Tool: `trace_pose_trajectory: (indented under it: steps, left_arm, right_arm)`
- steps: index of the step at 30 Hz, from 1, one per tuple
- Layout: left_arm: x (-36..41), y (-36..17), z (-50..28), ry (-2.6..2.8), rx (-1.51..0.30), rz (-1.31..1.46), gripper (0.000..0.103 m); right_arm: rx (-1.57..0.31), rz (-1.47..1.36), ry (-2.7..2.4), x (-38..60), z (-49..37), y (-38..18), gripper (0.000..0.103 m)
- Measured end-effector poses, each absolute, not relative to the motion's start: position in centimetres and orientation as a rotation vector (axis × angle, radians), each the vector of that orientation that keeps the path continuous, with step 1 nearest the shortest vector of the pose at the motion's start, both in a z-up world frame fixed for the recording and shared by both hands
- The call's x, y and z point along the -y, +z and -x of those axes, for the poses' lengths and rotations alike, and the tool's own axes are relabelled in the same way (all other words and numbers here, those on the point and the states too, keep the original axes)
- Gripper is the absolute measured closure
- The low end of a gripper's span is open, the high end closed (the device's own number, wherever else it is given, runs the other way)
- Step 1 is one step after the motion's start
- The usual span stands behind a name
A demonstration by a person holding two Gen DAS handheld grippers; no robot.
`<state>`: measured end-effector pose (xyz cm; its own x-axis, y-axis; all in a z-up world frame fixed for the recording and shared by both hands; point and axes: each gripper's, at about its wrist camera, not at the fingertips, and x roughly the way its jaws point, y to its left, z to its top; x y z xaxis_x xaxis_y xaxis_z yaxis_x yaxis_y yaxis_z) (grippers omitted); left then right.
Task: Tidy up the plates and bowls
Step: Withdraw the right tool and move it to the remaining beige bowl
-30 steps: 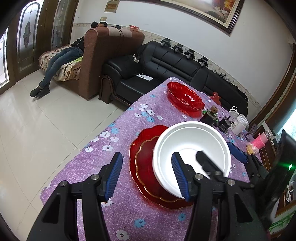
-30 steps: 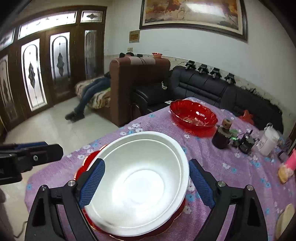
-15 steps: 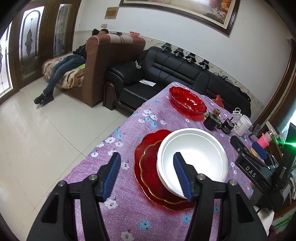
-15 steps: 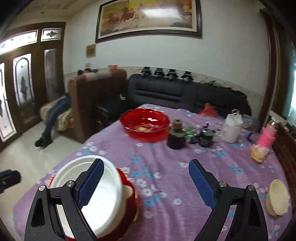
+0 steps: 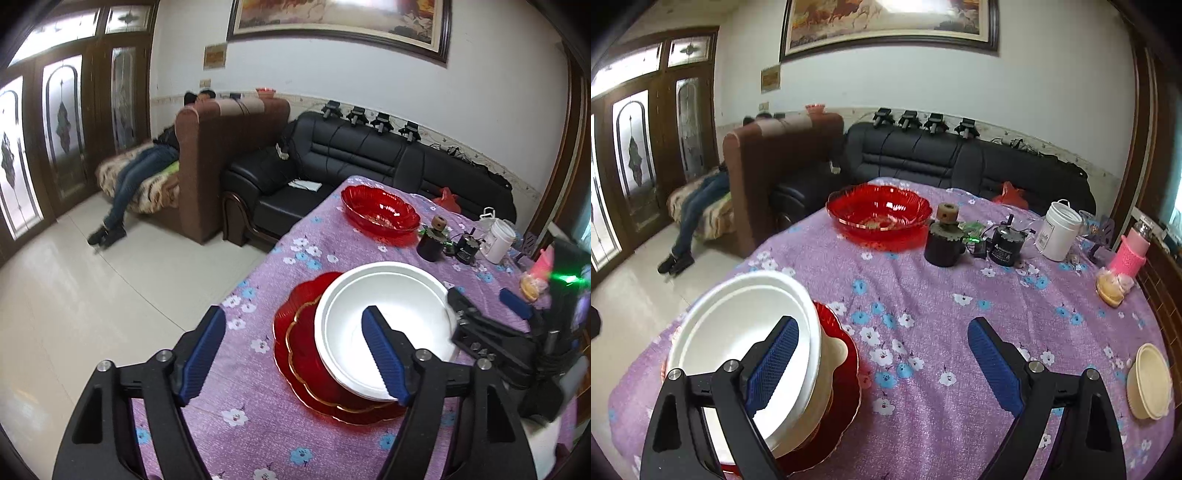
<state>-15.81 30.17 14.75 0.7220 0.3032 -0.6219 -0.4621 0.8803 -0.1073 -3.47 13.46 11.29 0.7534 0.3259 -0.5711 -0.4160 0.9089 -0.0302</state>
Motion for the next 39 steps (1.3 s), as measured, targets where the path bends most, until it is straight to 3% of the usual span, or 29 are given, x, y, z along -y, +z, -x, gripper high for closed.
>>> trace_pose_trajectory:
  steps: [9, 39]
  left_arm:
    - [-27.7, 15.3, 15.4, 0.537, -0.599, 0.139, 0.007]
    - [-18.4, 14.9, 13.3, 0.394, -0.642, 0.005, 0.007]
  right_arm:
    - [-0.533, 0.050, 0.477, -10.2, 6.5, 14.1, 0.008]
    - [-0.585, -0.006, 0.484, -1.3, 9.1, 11.1, 0.008]
